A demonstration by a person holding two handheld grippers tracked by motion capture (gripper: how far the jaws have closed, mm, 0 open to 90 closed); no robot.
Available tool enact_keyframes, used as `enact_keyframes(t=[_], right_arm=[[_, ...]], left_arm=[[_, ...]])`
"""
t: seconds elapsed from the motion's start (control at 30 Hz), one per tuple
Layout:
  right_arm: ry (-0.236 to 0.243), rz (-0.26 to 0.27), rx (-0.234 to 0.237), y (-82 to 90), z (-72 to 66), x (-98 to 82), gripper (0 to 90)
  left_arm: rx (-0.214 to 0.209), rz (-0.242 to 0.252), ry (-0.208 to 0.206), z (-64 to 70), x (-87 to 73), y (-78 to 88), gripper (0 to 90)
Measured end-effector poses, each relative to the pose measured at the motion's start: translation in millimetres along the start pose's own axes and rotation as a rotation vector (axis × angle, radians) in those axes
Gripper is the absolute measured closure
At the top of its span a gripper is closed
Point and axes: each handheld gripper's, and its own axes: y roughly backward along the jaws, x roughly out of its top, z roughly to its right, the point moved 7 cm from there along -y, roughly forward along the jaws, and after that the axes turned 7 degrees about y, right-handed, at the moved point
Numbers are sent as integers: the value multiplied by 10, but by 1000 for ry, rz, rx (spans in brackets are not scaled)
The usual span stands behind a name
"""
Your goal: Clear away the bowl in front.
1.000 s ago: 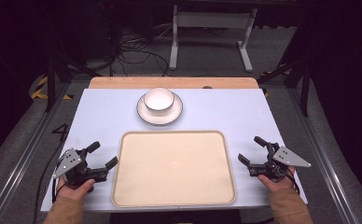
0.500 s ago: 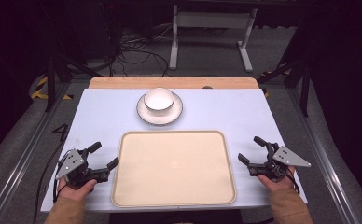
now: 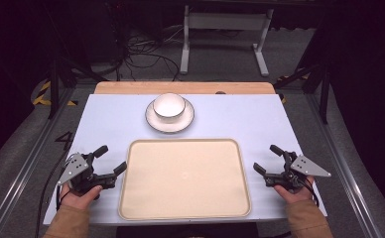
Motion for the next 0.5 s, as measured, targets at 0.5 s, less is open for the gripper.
enact_keyframes(t=[0.5], right_arm=[[-9, 1, 4, 1, 8, -1, 68]], left_arm=[[-55, -2, -37, 128, 390, -76, 90]])
